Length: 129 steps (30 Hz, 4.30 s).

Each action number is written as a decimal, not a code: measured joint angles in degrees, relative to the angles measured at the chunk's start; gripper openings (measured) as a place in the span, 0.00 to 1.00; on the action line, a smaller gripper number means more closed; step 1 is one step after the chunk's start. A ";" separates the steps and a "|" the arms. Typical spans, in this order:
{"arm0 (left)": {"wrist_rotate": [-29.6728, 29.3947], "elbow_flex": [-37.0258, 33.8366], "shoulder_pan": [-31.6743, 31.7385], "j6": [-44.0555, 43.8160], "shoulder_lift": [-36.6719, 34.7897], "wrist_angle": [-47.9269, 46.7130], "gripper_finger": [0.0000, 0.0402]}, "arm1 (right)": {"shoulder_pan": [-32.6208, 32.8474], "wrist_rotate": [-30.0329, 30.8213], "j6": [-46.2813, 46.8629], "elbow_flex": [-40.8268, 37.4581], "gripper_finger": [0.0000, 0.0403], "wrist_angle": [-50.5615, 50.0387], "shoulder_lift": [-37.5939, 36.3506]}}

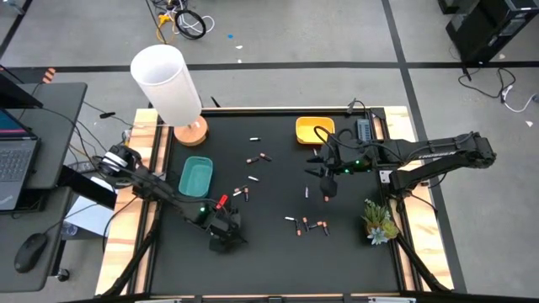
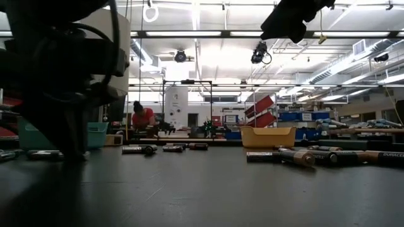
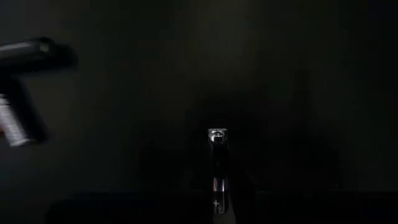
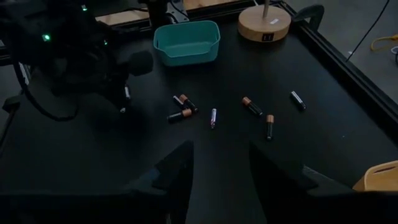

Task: Sort batteries
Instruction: Put the silver battery into the green bin

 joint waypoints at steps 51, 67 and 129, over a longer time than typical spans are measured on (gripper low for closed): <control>7.28 0.34 5.86 16.28 -4.02 -2.71 0.52 | -4.52 -0.17 -2.53 0.00 0.41 4.75 0.02; 9.72 0.77 6.52 24.43 2.09 -2.43 0.45 | -4.48 -0.20 -2.39 0.00 0.41 4.71 0.02; 12.08 13.59 -4.25 -17.86 -11.82 -19.06 0.52 | -8.32 -4.21 -6.03 0.00 0.41 3.45 0.07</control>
